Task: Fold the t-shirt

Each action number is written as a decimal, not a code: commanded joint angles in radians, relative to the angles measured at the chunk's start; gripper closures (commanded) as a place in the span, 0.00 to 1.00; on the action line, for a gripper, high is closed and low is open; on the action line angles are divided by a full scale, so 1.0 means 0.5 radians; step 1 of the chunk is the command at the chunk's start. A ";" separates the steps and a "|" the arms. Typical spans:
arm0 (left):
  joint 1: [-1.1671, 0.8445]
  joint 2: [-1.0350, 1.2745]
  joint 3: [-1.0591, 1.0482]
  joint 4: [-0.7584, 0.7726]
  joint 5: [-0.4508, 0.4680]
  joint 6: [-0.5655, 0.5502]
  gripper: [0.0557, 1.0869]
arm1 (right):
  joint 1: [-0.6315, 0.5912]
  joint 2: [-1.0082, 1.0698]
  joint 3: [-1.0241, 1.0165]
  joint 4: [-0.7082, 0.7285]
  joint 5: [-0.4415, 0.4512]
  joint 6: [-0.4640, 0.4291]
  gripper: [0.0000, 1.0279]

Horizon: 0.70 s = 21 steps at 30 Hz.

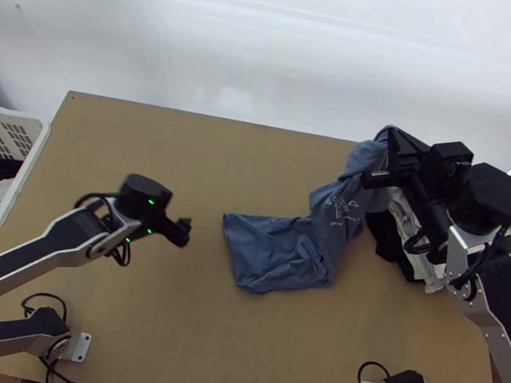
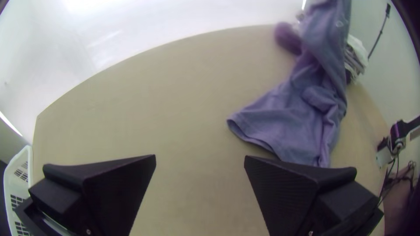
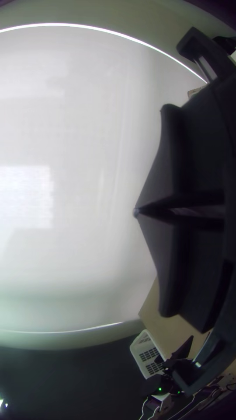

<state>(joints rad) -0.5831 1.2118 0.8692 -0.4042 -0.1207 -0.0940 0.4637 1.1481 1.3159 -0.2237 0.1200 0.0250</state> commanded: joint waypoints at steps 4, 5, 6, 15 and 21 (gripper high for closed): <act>-0.435 0.190 -0.082 0.284 -0.117 0.237 0.05 | 0.036 0.054 -0.049 0.033 0.033 -0.059 0.97; -0.472 0.212 -0.082 0.321 -0.130 0.240 0.05 | 0.033 0.060 -0.052 0.036 0.033 -0.059 0.97; -0.494 0.243 -0.066 0.354 -0.154 0.243 0.05 | 0.033 0.066 -0.046 0.036 0.033 -0.059 0.97; -0.745 0.506 0.084 0.495 -0.179 0.366 0.05 | 0.011 0.082 -0.061 0.061 0.045 -0.056 0.97; -0.819 0.690 0.170 0.557 -0.283 0.498 0.05 | -0.007 0.075 -0.073 0.061 0.048 -0.062 0.97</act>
<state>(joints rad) -0.9329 1.4612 0.9096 -0.1596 -0.2153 0.0925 0.4698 1.1854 1.2861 -0.1947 0.1425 -0.0048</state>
